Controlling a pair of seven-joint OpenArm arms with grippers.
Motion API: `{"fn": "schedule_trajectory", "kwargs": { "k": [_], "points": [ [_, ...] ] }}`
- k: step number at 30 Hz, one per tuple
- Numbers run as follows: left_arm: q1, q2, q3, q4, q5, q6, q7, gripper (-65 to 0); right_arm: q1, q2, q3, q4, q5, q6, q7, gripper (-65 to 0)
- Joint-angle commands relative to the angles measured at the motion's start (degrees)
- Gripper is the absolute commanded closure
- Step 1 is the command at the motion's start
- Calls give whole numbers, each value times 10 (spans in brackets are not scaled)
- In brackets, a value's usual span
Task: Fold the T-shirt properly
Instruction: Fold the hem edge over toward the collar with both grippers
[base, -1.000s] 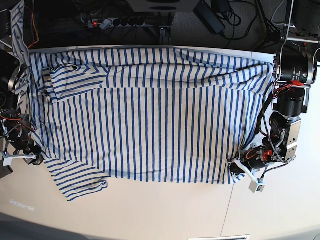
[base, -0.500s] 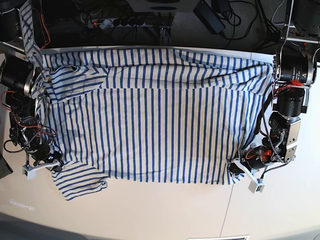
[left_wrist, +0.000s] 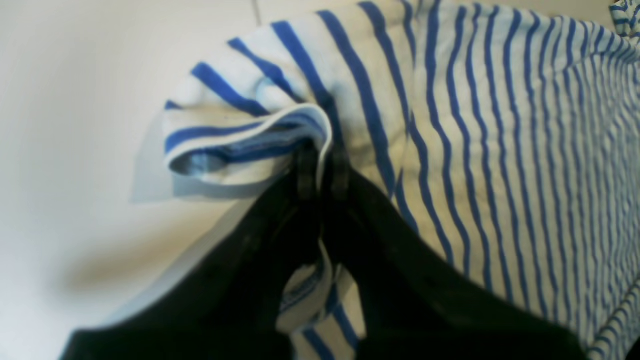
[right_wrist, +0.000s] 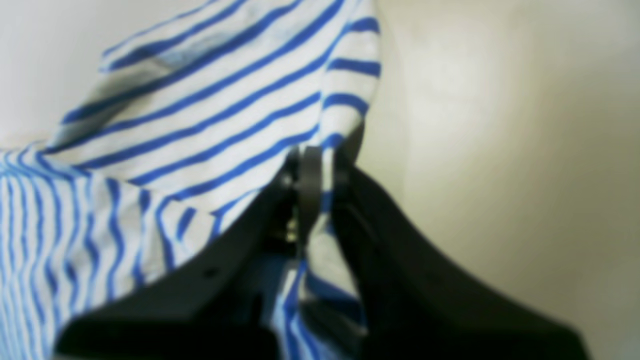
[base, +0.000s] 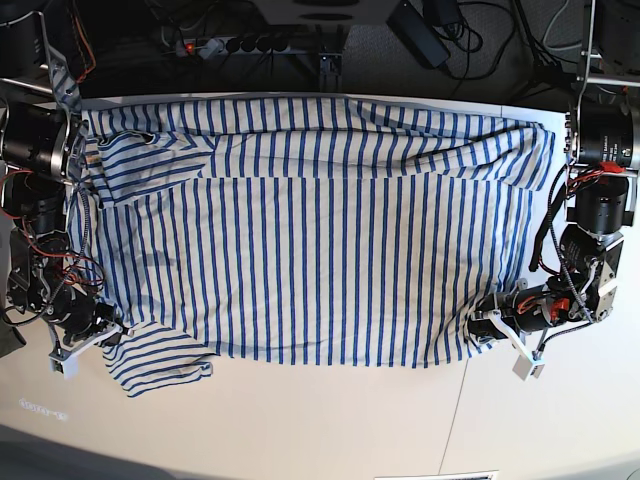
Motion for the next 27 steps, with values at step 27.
{"fn": "schedule_trajectory", "kwargs": {
  "k": [27],
  "points": [
    [210,-167,-2,409,-240,-36,183,0,-251,172,3,300,197,48,-76,0]
  ]
}}
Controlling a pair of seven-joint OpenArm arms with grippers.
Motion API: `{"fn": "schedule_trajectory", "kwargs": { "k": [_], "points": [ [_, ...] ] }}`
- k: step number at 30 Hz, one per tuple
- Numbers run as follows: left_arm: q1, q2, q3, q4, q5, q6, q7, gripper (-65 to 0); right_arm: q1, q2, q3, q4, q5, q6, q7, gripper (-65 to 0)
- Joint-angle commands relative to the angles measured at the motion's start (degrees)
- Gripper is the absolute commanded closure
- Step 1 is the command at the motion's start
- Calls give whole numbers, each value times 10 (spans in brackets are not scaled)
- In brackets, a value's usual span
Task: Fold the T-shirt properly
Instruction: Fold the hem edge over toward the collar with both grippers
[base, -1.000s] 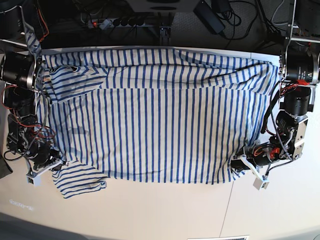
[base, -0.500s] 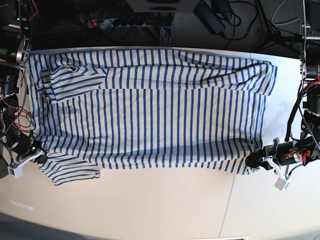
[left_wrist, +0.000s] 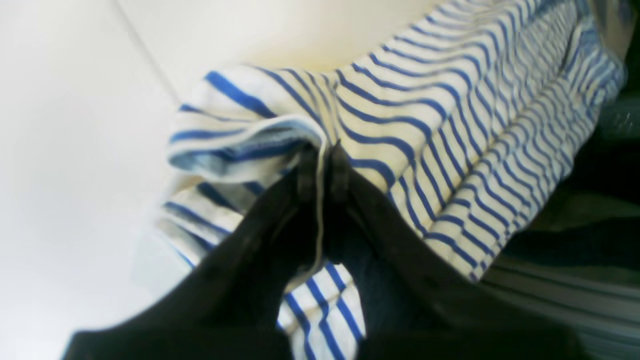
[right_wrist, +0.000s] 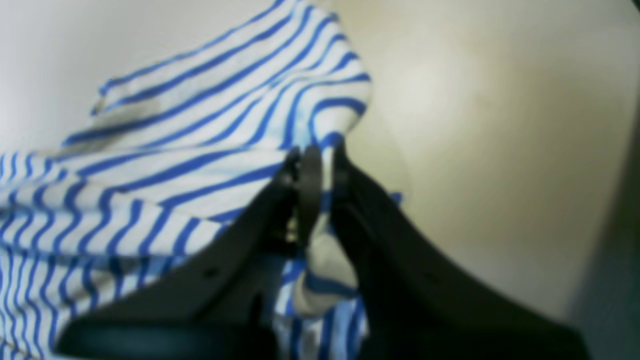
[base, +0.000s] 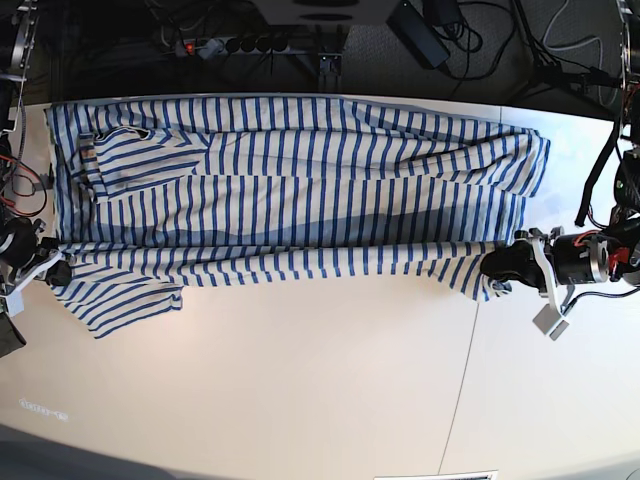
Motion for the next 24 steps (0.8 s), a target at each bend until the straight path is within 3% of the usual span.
{"fn": "schedule_trajectory", "kwargs": {
  "k": [1,20,21,23,24],
  "points": [
    [-2,-11,-5,15,-9,-10,-7,0,-1,21,7,15,7,43,9,0],
    [56,-10,-5,20,-10,-10,-7,0,-135,18,37,71,2,41,18,0],
    [56,-10,-5,20,-10,-10,-7,0,-135,17,37,68,-7,41,19,-60],
    [56,-9,-5,20,-10,-10,-7,0,-135,18,37,66,-8,40,21,-291],
    [56,-7,-5,20,-10,-10,-7,0,-134,18,37,66,-9,41,23,-376]
  ]
}}
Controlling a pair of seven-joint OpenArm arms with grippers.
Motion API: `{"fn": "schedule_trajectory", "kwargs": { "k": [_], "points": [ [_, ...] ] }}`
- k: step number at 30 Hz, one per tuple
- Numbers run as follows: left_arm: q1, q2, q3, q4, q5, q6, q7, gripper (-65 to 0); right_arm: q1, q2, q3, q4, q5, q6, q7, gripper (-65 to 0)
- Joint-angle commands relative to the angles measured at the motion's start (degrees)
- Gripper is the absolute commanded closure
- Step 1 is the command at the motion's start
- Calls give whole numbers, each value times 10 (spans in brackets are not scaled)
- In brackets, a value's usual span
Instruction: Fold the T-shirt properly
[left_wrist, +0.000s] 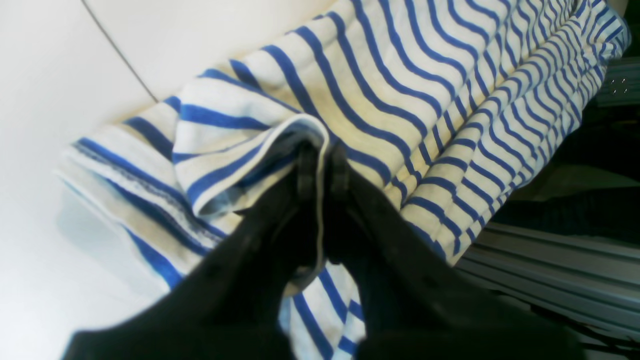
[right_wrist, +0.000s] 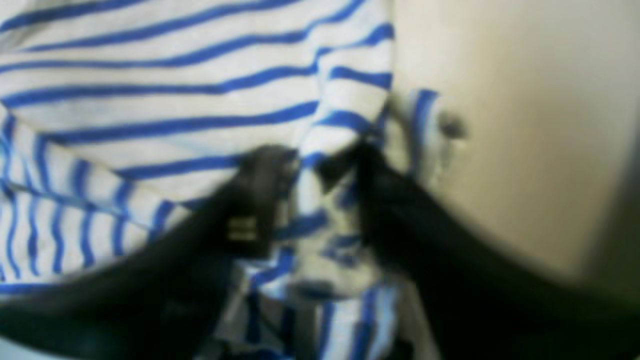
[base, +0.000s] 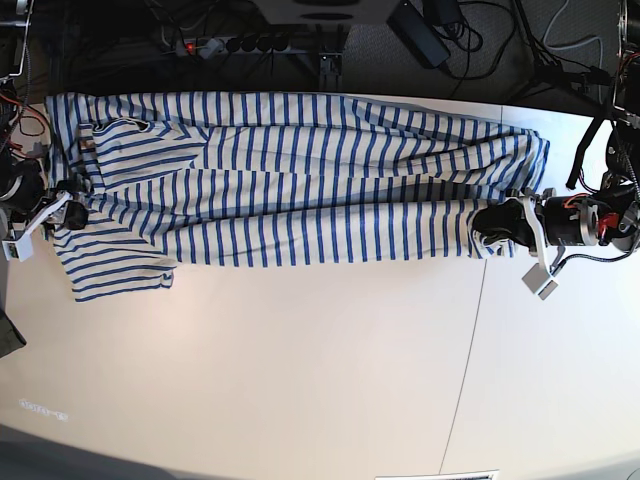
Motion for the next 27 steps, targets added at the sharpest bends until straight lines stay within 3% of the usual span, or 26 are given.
{"fn": "schedule_trajectory", "kwargs": {
  "k": [1,12,18,27],
  "points": [
    [-10,-8,-5,8,-11,-10,-7,0,9,16,7,6,0,41,7,-420],
    [-10,-7,-5,8,0,-10,-10,0,48,17,95,17,22,41,4,-429],
    [-10,-7,-5,8,-2,-10,-10,0,108,10,87,-17,-10,40,7,-429],
    [-10,-7,-5,8,-3,-10,-10,0,235,-22,23,-221,-59,41,35,-428]
  ]
}}
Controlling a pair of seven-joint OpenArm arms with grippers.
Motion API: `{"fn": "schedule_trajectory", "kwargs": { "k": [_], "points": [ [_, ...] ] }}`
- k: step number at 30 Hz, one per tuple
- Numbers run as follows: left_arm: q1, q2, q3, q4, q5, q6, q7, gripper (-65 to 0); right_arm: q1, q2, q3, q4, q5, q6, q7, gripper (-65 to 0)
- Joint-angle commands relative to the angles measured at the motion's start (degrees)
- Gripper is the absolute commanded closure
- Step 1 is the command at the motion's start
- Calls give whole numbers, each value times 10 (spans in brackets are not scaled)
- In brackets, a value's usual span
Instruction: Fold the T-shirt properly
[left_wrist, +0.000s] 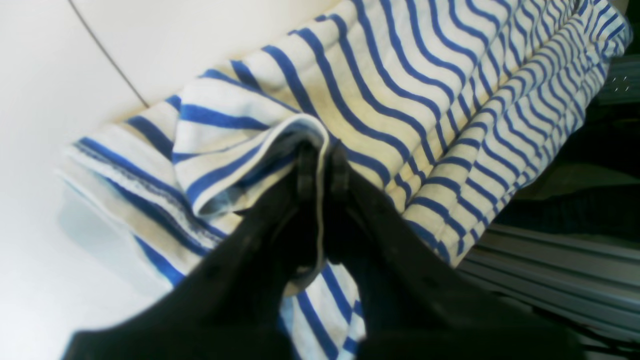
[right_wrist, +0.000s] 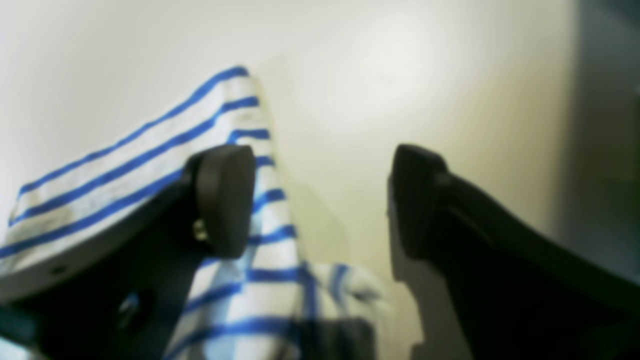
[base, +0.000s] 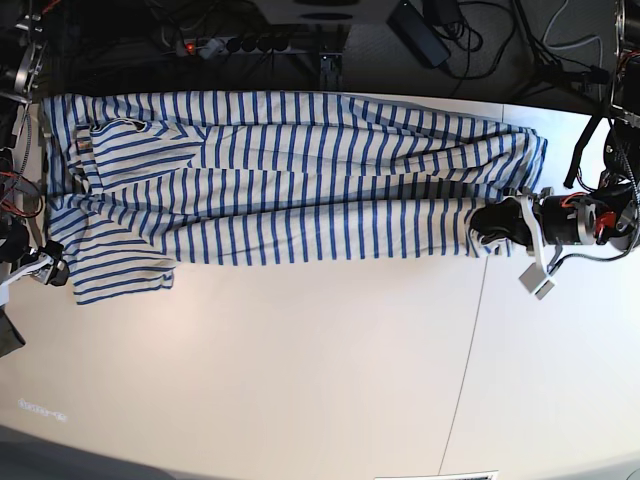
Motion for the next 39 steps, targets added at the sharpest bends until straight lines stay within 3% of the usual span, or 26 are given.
{"fn": "schedule_trajectory", "kwargs": {
  "k": [1,9,13,15,17,18,23,27,34,39],
  "points": [
    [-9,-11,-5,8,-9,-9,-10,0,20,9,-7,-3,3,41,9,-428],
    [-9,-11,-5,8,-8,-9,-14,0,23,-33,-100,-14,-17,41,7,-428],
    [-9,-11,-5,8,-8,-9,-23,0,20,-45,-110,-13,-17,41,4,-417],
    [-10,-11,-5,8,-8,-9,-26,0,20,-45,-110,-13,-18,41,4,-301],
    [-9,-11,-5,8,-8,-9,-27,0,20,-45,-110,-12,-17,41,5,-64],
    [-9,-11,-5,8,-9,-9,-27,0,20,-45,-110,-10,-17,41,4,0],
    [-10,-11,-5,8,-8,-9,-31,0,20,-38,-109,27,-16,41,-18,0],
    [-9,-12,-5,18,-9,-9,-10,0,3,-14,-108,103,35,41,-60,0],
    [-5,-28,-5,62,-10,-9,6,0,-116,38,-52,325,94,41,-119,0],
    [7,-37,-5,73,-23,-9,14,0,-230,60,19,431,111,41,-123,0]
  ]
}}
